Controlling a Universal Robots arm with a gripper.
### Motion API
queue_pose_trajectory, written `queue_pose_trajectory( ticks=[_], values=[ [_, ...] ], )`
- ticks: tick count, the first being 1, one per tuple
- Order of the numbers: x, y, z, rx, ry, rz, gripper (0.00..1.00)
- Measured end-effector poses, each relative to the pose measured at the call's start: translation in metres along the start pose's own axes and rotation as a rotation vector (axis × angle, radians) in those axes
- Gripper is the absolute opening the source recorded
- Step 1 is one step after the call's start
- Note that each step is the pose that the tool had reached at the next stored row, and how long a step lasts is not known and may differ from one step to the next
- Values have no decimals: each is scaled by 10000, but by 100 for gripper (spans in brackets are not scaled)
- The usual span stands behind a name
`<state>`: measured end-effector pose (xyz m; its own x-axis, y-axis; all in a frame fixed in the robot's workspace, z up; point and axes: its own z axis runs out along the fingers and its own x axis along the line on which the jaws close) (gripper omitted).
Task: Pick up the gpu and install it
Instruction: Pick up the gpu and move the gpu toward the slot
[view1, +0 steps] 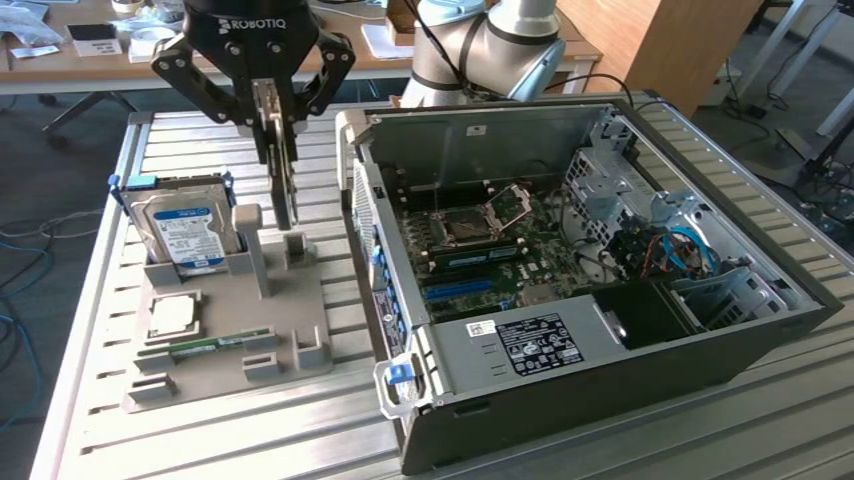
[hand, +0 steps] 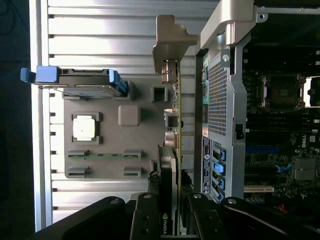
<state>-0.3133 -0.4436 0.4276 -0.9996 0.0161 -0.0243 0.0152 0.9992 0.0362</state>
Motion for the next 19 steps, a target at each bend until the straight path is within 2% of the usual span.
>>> queue_pose_trajectory(
  ticks=[19],
  values=[
    [-30,2,-28,-1,-1,0,26]
  ],
)
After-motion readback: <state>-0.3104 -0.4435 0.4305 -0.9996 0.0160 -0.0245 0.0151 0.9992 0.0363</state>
